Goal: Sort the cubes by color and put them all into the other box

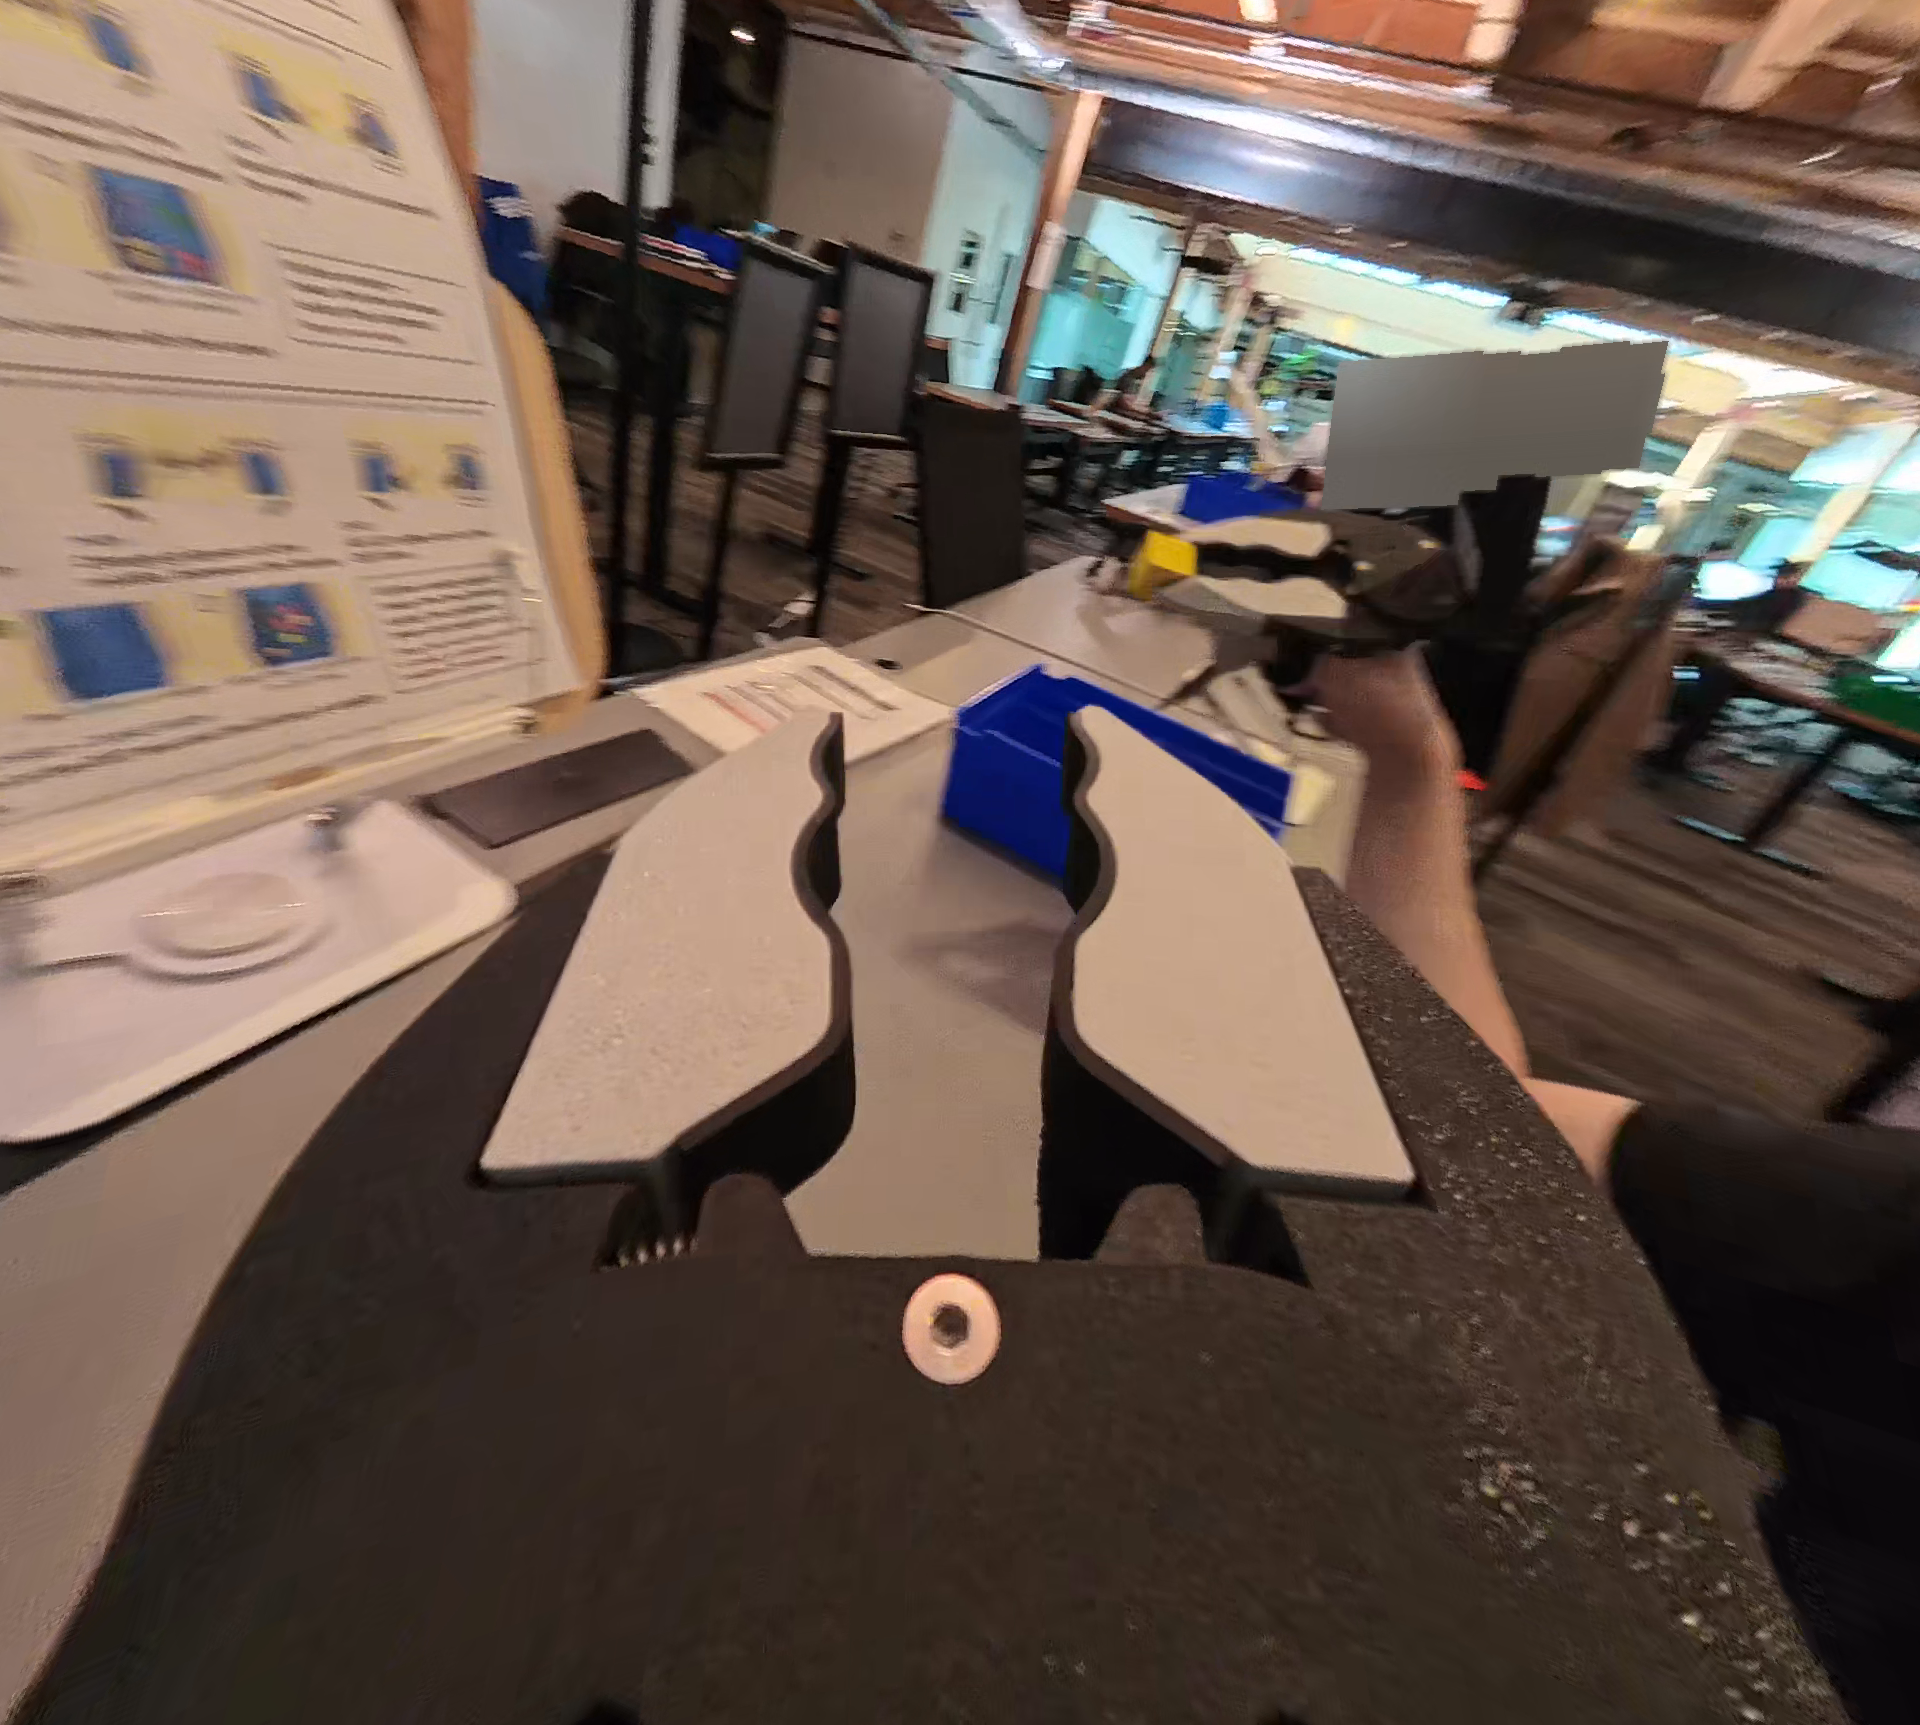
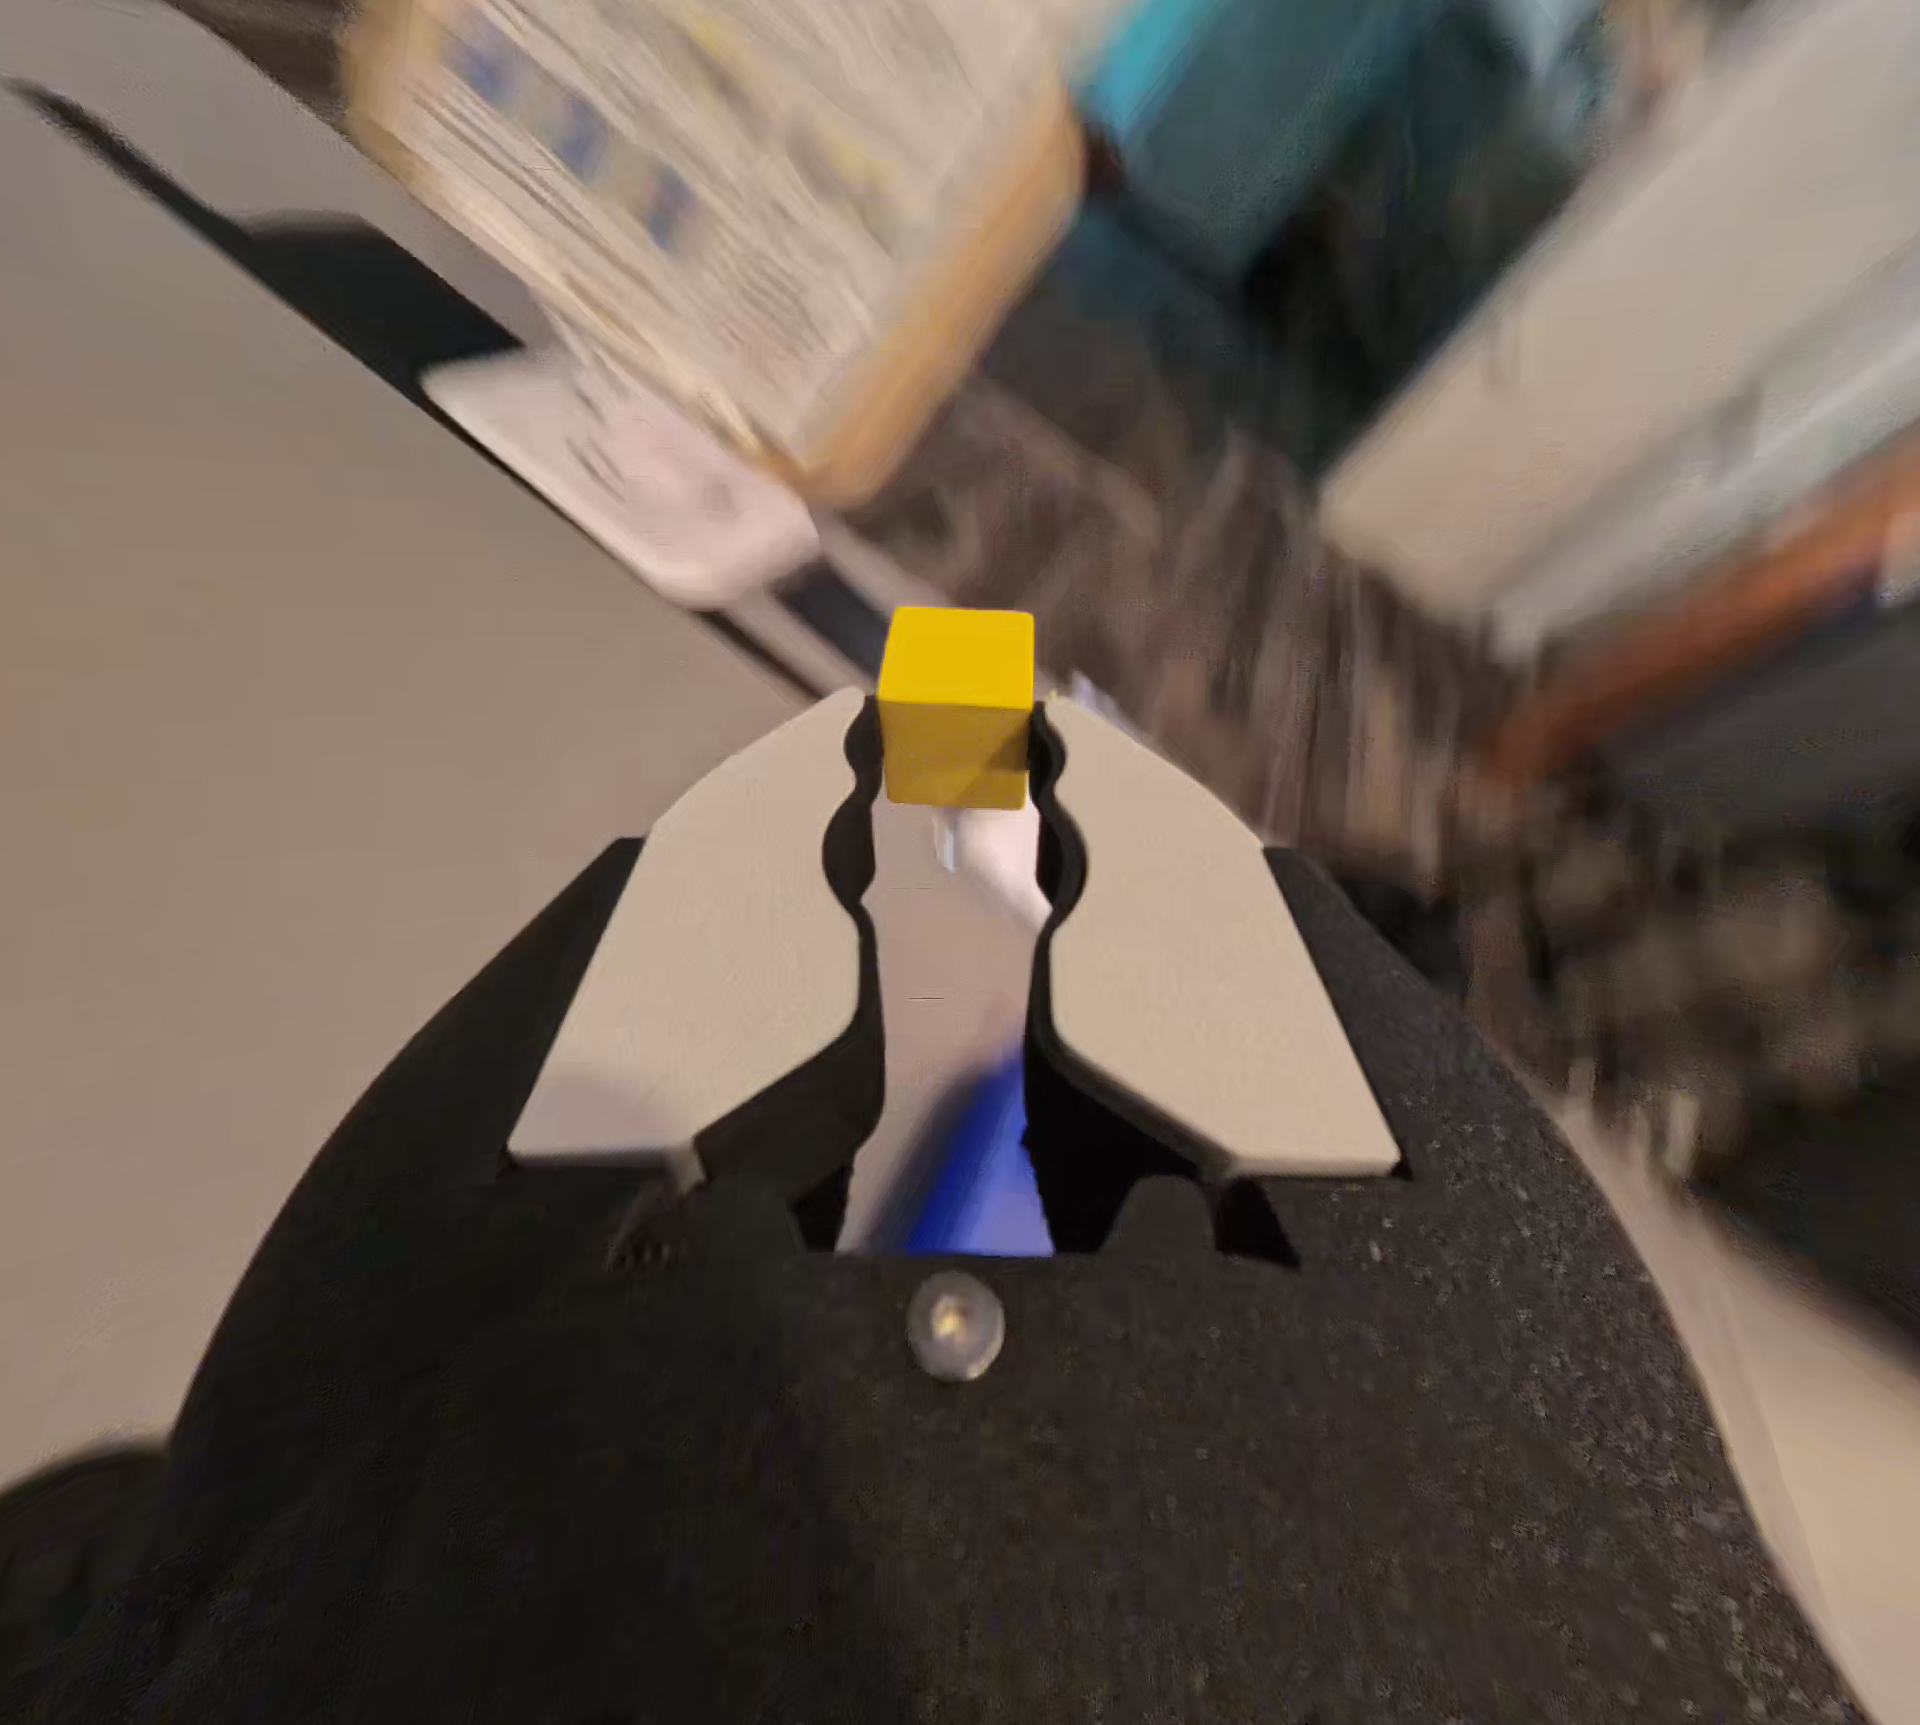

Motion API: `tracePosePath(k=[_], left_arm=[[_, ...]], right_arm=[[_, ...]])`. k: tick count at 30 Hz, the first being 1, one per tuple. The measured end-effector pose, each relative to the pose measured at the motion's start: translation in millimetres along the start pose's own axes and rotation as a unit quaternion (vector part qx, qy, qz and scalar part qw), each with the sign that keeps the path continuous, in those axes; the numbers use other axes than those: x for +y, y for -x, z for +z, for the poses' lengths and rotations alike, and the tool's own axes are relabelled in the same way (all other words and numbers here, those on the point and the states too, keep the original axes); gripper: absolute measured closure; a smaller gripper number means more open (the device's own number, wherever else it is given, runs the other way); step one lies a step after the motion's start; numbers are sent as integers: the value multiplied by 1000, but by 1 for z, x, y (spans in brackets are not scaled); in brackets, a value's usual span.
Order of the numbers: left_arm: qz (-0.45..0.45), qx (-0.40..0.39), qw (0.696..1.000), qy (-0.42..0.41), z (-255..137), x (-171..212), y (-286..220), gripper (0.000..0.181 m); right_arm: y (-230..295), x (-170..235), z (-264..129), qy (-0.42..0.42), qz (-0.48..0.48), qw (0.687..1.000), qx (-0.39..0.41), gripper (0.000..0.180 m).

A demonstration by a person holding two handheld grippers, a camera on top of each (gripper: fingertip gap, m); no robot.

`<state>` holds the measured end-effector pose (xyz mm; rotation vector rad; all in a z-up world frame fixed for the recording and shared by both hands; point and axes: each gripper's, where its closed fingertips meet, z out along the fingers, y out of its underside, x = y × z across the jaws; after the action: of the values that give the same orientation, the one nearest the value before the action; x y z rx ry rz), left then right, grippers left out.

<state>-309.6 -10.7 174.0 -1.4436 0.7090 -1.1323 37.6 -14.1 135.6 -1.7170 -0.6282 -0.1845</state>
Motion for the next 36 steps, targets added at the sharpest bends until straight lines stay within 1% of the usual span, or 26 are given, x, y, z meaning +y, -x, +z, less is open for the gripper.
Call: tracePosePath(k=[1, 2, 3, 4, 5, 6, 7, 8, 9, 12, 13, 15, 18, 21, 23, 24, 26, 29, 30, 31, 32, 34, 36], left_arm=[[18, -32, 999, -3, -6, -3, 10, 143], [34, -60, 998, -4, -11, -5, 19, 145], [48, -82, 995, -2, -15, -6, 26, 146], [58, -96, 994, 1, -18, -6, 30, 148], [64, -103, 993, 6, -21, -6, 33, 148], [67, -109, 992, 10, -23, -6, 36, 148], [70, -116, 991, 11, -26, -7, 38, 149], [72, -125, 990, 6, -30, -9, 41, 149], [74, -134, 988, -1, -34, -12, 44, 151], [87, -175, 981, -7, -48, -18, 57, 153], [93, -194, 977, -7, -54, -19, 62, 153], [104, -229, 968, -2, -67, -21, 74, 151], [122, -291, 949, 15, -92, -22, 92, 147], [96, -330, 938, 45, -117, -15, 107, 152], [95, -352, 930, 43, -134, -17, 114, 152], [101, -377, 920, 42, -146, -19, 120, 152], [124, -444, 886, 57, -177, -19, 134, 153], [159, -538, 819, 123, -227, -8, 157, 155], [158, -559, 801, 146, -242, -1, 164, 157], [147, -572, 790, 163, -253, 7, 171, 160], [129, -575, 789, 175, -260, 16, 180, 164], [87, -567, 797, 192, -268, 34, 199, 164], [55, -566, 793, 218, -279, 55, 220, 163]], right_arm=[[-29, 49, -8, 81, 64, 994, 29, 153], [-49, 101, -19, 165, 116, 978, 53, 153], [-57, 151, -30, 252, 160, 952, 61, 153], [-54, 195, -41, 327, 200, 922, 51, 153], [-44, 230, -49, 384, 240, 891, 25, 153], [-32, 256, -53, 422, 274, 864, -10, 153], [-23, 273, -53, 443, 294, 846, -38, 153], [-18, 285, -50, 449, 304, 838, -55, 153], [-16, 293, -43, 445, 309, 838, -65, 153], [-22, 309, -33, 447, 332, 829, -50, 153], [-25, 309, -32, 441, 342, 829, -42, 153], [-31, 301, -29, 411, 354, 840, -36, 139], [-47, 287, -31, 386, 355, 851, 2, 128], [-62, 265, -31, 361, 337, 869, 41, 126], [-69, 245, -26, 344, 310, 885, 59, 127], [-70, 233, -22, 333, 293, 894, 63, 127], [-69, 207, -10, 306, 257, 915, 59, 128], [-56, 167, 13, 263, 213, 940, 37, 131], [-51, 155, 21, 252, 199, 947, 28, 131], [-44, 143, 29, 242, 184, 953, 19, 132], [-36, 133, 37, 234, 168, 957, 10, 132], [-18, 113, 51, 222, 142, 965, -15, 133], [2, 96, 63, 213, 117, 969, -37, 133]])
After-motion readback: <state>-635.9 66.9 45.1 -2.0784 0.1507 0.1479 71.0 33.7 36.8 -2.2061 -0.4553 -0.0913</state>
